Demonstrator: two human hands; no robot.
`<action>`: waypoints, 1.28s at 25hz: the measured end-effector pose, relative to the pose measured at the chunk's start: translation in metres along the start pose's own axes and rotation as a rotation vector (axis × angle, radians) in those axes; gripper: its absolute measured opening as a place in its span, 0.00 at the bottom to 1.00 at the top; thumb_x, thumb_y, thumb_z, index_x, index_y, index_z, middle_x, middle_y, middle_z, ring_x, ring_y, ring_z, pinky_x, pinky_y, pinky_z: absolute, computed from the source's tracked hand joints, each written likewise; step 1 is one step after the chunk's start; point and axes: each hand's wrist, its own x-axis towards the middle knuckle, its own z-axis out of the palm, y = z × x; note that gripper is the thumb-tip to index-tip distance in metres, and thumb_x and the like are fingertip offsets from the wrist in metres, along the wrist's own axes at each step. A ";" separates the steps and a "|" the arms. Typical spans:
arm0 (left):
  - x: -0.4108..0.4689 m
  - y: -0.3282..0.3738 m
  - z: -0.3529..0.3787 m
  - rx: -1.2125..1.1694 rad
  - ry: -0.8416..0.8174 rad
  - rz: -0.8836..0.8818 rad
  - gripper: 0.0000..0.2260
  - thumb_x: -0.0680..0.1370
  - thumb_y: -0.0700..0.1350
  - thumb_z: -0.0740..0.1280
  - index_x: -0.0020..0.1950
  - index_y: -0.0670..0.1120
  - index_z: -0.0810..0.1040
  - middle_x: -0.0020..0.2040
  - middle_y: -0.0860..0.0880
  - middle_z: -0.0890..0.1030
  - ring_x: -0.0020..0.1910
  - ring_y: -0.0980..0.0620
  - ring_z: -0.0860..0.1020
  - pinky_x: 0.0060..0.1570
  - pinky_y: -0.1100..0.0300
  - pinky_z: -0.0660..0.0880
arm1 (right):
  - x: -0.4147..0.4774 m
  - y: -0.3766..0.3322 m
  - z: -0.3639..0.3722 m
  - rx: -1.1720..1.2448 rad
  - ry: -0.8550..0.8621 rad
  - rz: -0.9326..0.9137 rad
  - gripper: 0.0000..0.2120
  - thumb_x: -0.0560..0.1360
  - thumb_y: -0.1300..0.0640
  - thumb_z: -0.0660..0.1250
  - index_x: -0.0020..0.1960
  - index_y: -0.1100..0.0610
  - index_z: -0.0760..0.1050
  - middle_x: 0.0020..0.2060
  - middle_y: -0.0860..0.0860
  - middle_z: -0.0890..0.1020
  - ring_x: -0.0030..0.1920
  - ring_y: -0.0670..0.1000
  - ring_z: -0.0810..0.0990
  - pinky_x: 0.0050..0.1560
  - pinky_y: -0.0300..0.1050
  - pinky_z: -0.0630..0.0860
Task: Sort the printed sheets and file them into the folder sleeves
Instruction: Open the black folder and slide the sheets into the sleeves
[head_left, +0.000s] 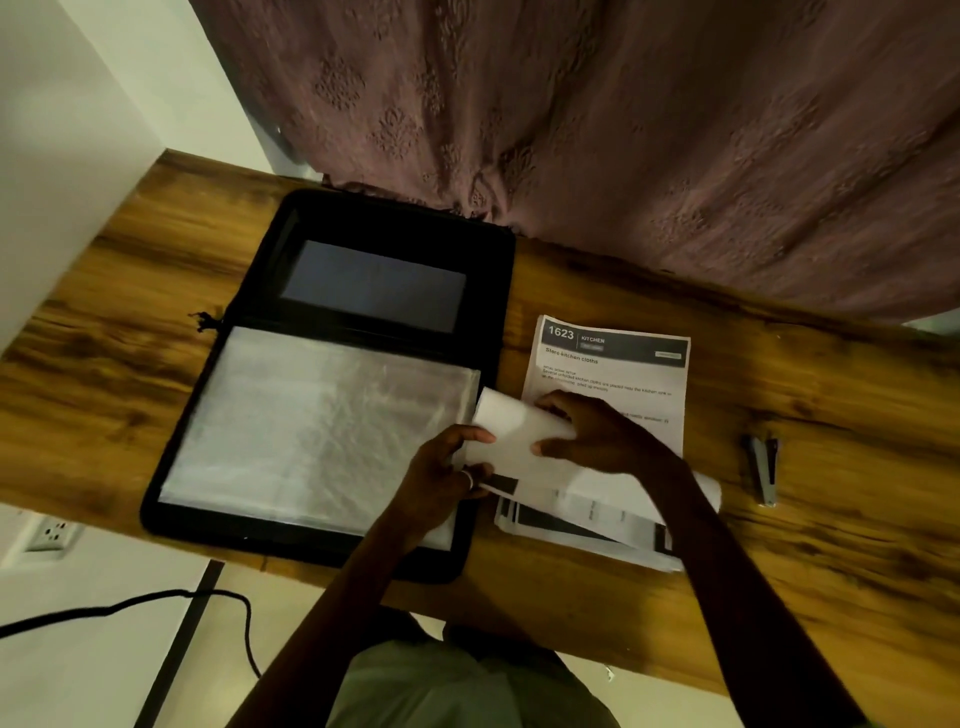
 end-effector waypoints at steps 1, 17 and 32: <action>0.000 0.000 -0.001 0.073 -0.005 0.043 0.14 0.78 0.38 0.70 0.62 0.48 0.76 0.63 0.50 0.77 0.62 0.48 0.79 0.51 0.51 0.83 | 0.002 -0.001 -0.005 0.000 -0.017 0.000 0.30 0.74 0.47 0.72 0.71 0.55 0.68 0.65 0.52 0.75 0.63 0.52 0.74 0.58 0.40 0.69; -0.031 -0.049 -0.095 1.294 0.098 0.408 0.27 0.75 0.69 0.64 0.71 0.59 0.74 0.77 0.56 0.67 0.77 0.49 0.62 0.69 0.44 0.66 | 0.011 0.015 0.004 -0.049 0.015 0.052 0.29 0.74 0.50 0.73 0.70 0.57 0.69 0.68 0.54 0.73 0.67 0.56 0.72 0.66 0.48 0.68; -0.037 0.008 -0.084 1.191 0.022 0.497 0.44 0.68 0.31 0.74 0.77 0.58 0.61 0.62 0.46 0.77 0.51 0.50 0.79 0.44 0.59 0.81 | 0.012 0.014 0.005 0.017 -0.002 0.108 0.29 0.73 0.52 0.74 0.70 0.58 0.69 0.69 0.54 0.73 0.67 0.56 0.72 0.66 0.48 0.69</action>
